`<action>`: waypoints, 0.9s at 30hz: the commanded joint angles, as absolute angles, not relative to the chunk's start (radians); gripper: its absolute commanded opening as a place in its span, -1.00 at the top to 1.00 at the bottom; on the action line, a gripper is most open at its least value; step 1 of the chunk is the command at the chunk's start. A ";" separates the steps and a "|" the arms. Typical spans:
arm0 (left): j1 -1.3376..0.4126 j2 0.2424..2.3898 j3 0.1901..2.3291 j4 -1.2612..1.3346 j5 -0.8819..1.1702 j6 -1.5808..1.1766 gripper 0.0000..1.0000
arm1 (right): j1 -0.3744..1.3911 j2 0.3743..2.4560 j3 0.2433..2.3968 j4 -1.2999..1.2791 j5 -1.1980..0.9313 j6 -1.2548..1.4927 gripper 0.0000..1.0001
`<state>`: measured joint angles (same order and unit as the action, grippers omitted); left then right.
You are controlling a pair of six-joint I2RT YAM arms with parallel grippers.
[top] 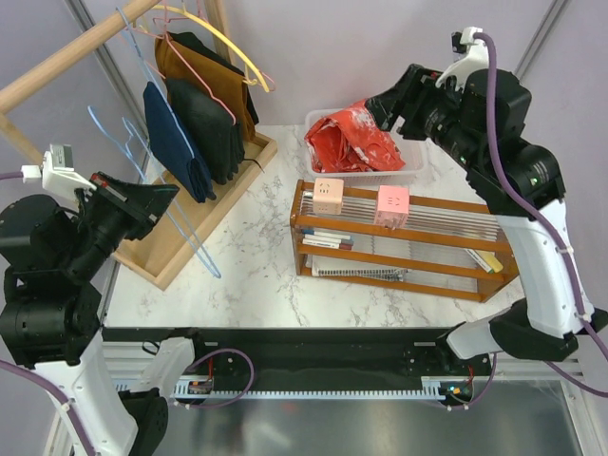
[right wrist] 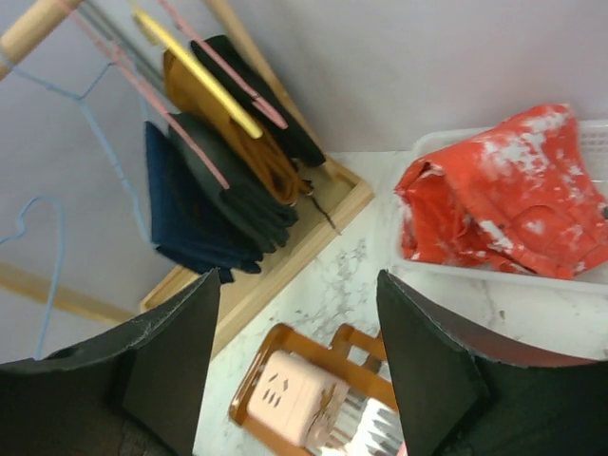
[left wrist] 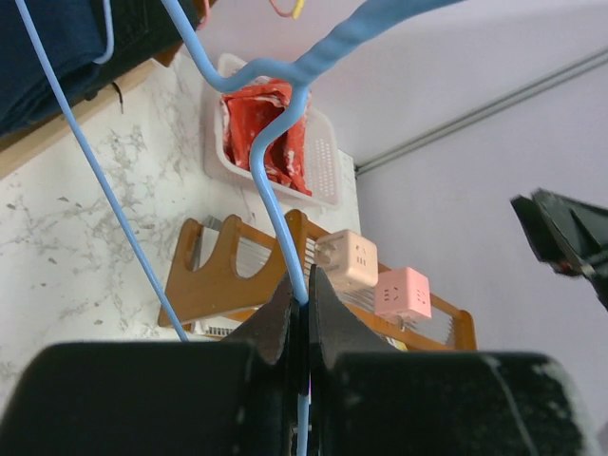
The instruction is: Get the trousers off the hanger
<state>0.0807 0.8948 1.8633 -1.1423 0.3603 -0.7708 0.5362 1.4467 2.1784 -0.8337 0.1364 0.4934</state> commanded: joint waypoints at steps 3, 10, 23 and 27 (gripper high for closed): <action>0.080 0.992 1.891 -1.078 0.238 -0.675 0.96 | 0.568 1.338 2.154 -0.951 -0.053 0.534 -0.47; 0.078 1.138 1.997 -1.063 0.140 -0.655 0.96 | 0.566 1.238 2.189 -1.020 -0.164 0.555 -0.48; 0.078 1.314 2.147 -1.014 -0.136 -0.654 0.96 | 0.566 1.203 2.287 -1.069 -0.227 0.629 -0.47; 0.080 1.347 2.177 -0.996 -0.179 -0.643 0.96 | 0.566 1.218 2.315 -1.077 -0.248 0.635 -0.48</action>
